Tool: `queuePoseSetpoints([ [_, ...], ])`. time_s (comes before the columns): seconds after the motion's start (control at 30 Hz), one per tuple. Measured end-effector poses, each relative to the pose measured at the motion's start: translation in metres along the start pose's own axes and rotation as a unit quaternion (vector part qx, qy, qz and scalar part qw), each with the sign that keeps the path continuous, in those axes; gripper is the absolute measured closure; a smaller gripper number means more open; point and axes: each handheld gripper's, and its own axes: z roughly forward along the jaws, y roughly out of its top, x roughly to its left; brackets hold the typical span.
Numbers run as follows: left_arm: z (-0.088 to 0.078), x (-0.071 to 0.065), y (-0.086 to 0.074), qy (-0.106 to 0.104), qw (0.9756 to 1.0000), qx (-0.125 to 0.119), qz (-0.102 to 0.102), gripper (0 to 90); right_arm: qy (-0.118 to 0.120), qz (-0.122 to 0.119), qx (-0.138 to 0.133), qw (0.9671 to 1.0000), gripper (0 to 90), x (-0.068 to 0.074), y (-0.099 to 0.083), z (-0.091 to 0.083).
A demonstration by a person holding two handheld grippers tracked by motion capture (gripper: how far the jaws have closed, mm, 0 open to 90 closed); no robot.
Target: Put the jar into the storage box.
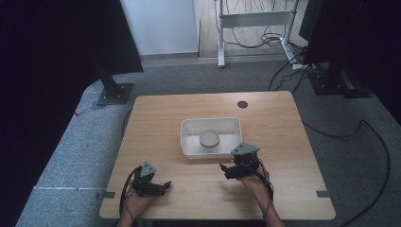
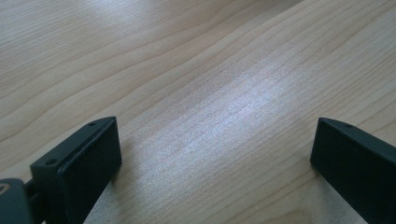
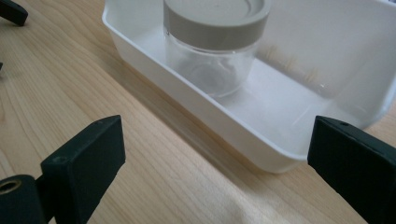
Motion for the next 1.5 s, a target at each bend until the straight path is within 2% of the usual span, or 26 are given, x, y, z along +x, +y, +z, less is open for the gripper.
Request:
queuePoseSetpoints([
  [0.43,0.000,0.000,0.000,0.000,1.0000,0.000,0.000,1.5,-0.009,0.008,-0.001,0.9999,3.9,-0.008,-0.020,-0.013],
  [1.5,0.000,0.000,0.000,0.001,1.0000,0.000,-0.001,1.6,-0.042,0.052,0.007,0.9977,4.1,-0.030,-0.064,-0.044],
])
